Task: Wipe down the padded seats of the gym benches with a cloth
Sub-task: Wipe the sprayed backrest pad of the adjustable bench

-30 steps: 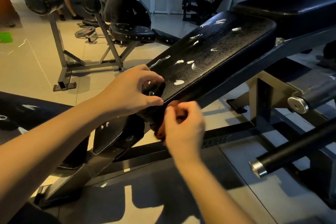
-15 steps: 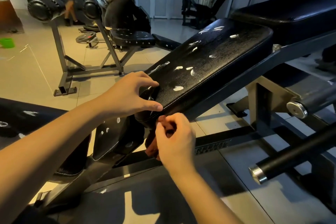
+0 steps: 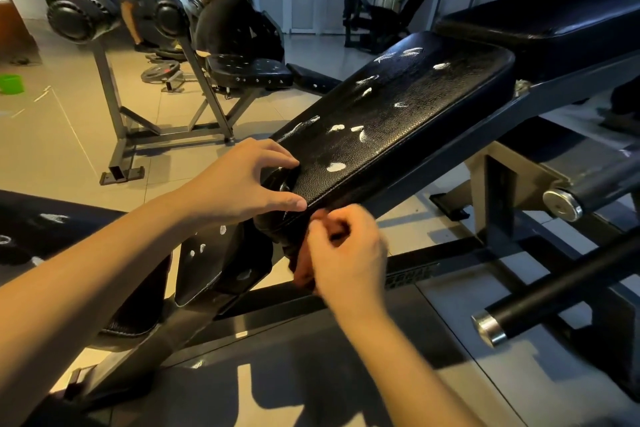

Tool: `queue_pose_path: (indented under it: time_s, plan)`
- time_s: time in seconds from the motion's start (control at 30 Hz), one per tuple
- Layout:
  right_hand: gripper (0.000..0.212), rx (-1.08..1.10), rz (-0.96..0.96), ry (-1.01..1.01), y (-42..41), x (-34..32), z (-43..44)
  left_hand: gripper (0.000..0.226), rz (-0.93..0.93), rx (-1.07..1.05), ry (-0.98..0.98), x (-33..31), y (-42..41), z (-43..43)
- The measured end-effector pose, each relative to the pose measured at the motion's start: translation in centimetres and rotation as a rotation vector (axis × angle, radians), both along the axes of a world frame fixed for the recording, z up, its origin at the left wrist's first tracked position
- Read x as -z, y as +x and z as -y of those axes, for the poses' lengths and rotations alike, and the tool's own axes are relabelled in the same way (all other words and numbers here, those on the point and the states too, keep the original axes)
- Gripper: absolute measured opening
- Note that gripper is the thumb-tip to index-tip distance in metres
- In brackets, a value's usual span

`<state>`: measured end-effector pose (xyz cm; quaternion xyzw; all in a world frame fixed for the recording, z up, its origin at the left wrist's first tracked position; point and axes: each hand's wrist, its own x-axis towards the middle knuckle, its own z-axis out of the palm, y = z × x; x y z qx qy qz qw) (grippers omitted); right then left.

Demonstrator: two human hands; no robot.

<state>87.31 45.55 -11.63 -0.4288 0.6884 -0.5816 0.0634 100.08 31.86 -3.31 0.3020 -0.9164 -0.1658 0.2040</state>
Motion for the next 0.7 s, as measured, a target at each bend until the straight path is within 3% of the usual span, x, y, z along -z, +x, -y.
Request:
queue_pose_path:
  time_s: [0.13, 0.3, 0.5, 0.63, 0.7]
  plan:
    - [0.007, 0.22, 0.027, -0.175, -4.2, -2.5, -0.1, 0.078, 0.005, 0.021, -0.01, 0.2, 0.2, -0.1]
    - [0.009, -0.064, 0.012, 0.126, 1.2, 2.1, 0.0, 0.07, 0.008, -0.007, -0.029, 0.0, -0.1, -0.1]
    - [0.007, 0.12, 0.116, -0.123, -2.4, -1.1, 0.1, 0.071, 0.003, 0.001, -0.031, 0.6, 0.2, -0.1]
    - [0.009, -0.049, 0.153, 0.117, 1.1, 1.0, 0.3, 0.07, -0.001, -0.016, -0.028, 0.3, 0.1, -0.1]
    - [0.009, -0.008, 0.144, 0.059, 0.4, 0.2, 0.4, 0.071, -0.002, -0.02, -0.019, 0.2, 0.0, -0.2]
